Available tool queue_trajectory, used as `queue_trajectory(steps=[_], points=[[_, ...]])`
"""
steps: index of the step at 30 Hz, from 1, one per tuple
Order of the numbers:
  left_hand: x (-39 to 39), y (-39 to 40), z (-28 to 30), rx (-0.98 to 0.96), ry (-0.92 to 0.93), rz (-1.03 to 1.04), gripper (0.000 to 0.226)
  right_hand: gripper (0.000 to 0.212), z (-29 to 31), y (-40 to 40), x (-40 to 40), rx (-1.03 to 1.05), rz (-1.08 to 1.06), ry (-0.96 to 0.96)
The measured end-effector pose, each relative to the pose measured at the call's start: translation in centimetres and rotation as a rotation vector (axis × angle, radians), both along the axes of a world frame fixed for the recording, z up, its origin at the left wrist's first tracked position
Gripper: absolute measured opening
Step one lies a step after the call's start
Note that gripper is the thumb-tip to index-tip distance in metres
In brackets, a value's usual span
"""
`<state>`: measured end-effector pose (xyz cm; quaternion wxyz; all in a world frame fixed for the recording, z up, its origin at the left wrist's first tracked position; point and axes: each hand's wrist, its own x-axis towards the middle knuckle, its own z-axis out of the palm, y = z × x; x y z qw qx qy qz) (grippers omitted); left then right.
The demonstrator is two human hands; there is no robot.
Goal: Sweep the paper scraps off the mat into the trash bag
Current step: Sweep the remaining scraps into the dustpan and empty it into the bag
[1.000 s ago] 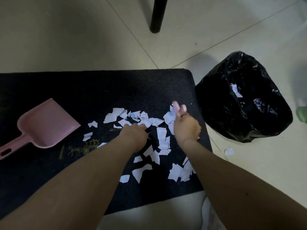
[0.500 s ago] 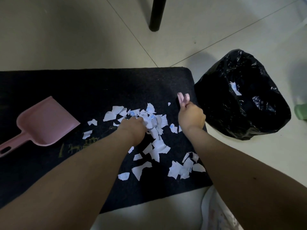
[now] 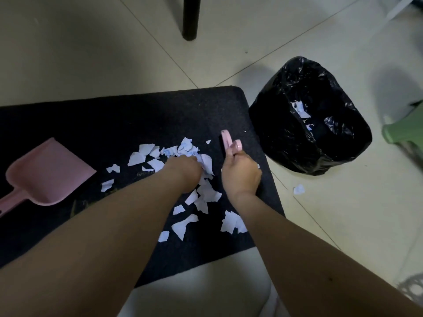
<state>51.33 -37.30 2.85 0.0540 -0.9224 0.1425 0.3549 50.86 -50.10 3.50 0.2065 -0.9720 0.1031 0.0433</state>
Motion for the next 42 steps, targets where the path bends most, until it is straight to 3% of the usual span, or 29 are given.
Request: queue_trajectory(steps=[4,11,20,26,33,38,42], points=[[0.4,-3.8,1.3,-0.042,-0.047,-0.063,0.045,0.042,0.5,-4.4,-1.2,-0.016,-0.113,-0.014],[-2.2,-10.1,0.7,-0.001,0.029,-0.055,0.040,0.042,0.8,-13.1,-3.8,-0.107,-0.270,0.029],[-2.8,-12.8,-1.5,0.009,0.054,-0.058,0.040,0.030,-1.6,-21.8,-4.4,-0.207,-0.435,0.145],[-2.5,-13.1,-2.6,0.009,0.074,-0.039,0.043,0.031,-2.6,-20.2,-2.8,-0.182,-0.336,0.208],[-2.6,-12.6,-2.5,0.006,0.090,-0.027,0.047,0.037,-1.6,-12.8,-2.2,0.021,-0.233,0.160],[-2.5,-11.7,-2.2,0.000,0.101,-0.003,0.044,0.038,-0.4,-13.3,-1.5,0.129,-0.237,0.123],[-2.3,-11.2,-2.0,-0.006,0.093,0.013,0.045,0.034,-0.2,-14.4,-1.0,0.084,-0.281,0.065]])
